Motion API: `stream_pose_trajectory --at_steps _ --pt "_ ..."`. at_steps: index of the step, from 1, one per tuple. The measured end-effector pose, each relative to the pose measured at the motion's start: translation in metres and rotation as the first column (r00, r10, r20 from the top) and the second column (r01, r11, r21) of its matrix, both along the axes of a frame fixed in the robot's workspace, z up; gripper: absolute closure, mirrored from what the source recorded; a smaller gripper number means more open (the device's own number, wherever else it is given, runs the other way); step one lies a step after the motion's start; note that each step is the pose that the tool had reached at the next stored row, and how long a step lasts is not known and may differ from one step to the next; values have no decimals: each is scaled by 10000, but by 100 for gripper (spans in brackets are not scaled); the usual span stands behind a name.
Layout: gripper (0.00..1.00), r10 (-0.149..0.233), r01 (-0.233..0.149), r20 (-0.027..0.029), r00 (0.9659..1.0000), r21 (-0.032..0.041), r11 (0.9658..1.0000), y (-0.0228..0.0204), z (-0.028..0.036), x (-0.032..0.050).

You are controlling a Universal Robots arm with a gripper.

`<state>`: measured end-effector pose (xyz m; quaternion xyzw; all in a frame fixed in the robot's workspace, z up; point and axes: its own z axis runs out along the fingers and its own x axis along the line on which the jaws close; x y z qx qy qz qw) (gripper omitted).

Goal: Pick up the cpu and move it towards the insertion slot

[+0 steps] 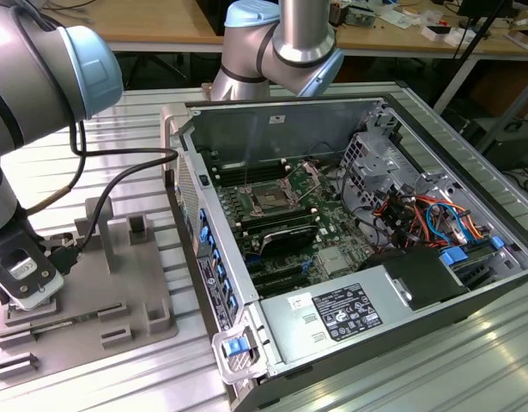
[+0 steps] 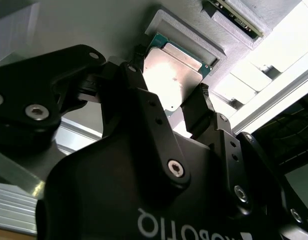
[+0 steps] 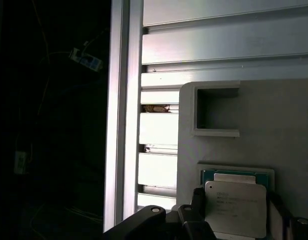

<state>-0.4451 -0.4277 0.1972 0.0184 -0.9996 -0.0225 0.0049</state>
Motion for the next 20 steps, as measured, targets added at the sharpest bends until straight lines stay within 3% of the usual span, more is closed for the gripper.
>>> stream_pose_trajectory --at_steps 20 --pt "45 -1 1 -1 10000 -1 10000 0 170 0"
